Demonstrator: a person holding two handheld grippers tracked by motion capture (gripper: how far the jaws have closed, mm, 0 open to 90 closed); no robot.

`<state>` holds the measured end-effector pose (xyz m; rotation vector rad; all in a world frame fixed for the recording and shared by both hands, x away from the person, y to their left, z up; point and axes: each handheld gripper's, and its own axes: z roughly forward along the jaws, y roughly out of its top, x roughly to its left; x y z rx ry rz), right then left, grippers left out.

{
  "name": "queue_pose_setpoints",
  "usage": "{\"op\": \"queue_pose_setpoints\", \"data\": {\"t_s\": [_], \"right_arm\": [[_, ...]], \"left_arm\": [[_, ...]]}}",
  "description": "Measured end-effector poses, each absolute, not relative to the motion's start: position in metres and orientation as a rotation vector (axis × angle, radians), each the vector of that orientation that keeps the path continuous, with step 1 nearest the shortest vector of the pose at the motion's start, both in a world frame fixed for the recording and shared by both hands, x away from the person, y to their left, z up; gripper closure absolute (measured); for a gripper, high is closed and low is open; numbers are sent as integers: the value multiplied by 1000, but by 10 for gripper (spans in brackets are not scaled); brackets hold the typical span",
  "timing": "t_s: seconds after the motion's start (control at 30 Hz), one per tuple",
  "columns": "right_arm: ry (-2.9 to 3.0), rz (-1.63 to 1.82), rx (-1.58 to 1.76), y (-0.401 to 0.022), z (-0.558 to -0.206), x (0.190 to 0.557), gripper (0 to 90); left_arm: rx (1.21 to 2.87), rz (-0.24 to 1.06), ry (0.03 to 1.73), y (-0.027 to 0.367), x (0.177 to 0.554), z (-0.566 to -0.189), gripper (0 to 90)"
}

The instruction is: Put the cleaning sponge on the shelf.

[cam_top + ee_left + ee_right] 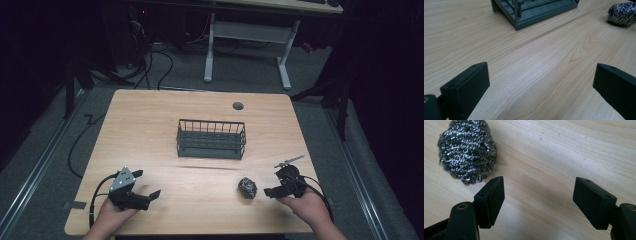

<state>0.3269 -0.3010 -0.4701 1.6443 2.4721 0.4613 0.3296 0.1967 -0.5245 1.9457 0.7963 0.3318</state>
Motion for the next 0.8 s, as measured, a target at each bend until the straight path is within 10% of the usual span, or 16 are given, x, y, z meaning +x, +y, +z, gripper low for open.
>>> {"op": "queue_pose_setpoints", "data": {"t_s": [0.8], "right_arm": [[2638, 356, 1535, -256, -445, 321, 248]], "left_arm": [[1944, 323, 792, 196, 330, -525, 13]]}}
